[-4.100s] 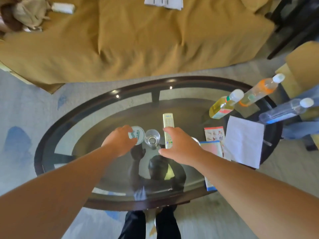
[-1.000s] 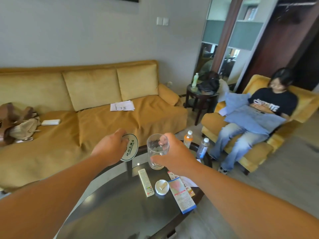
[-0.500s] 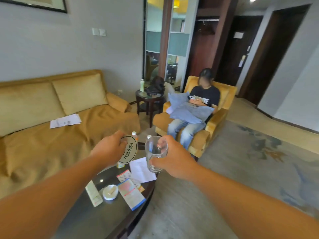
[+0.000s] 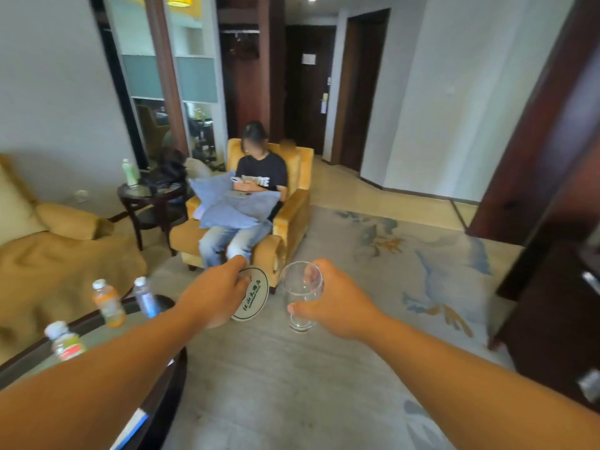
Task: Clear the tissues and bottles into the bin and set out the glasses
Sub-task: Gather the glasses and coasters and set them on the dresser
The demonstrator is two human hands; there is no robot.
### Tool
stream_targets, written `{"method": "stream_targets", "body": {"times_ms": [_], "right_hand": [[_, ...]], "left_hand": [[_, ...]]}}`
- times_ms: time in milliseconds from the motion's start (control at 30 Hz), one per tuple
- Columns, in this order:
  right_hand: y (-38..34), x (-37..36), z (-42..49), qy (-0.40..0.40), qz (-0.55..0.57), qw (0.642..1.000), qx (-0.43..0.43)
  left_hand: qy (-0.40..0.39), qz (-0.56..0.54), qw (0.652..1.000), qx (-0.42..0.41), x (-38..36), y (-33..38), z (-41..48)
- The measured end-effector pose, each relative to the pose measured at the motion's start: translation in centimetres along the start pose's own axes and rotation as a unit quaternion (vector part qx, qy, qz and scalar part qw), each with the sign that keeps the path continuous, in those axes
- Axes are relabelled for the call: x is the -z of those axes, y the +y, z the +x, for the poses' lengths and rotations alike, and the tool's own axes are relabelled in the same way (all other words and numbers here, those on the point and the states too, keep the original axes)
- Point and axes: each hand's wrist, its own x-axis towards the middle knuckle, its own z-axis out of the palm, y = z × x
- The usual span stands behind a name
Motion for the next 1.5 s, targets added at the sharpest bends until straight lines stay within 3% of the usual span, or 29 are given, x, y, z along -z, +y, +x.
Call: {"method": "stream_targets", "body": {"times_ms": [367, 800, 1067, 1500], "right_hand": [[10.0, 10.4, -3.6, 0.13, -0.058, 0.979, -0.145], [15.3, 19.4, -5.3, 0.308, -0.054, 0.907, -0.281], [19.6, 24.2, -8.3, 0.337, -0.062, 0.877, -0.335], [30.5, 37.1, -14.6, 0.382, -0.085, 0.852, -0.349]], "left_hand": [[-0.1, -0.045, 0.982, -0.154, -9.3, 12.1, 9.8], [-0.209, -0.091, 0.917, -0.327, -17.0, 25.0, 20.3], [-0.259, -0.117, 0.884, -0.37, -23.0, 33.6, 22.2], [-0.241, -0.086, 0.853, -0.455, -31.5, 51.4, 24.3]]}}
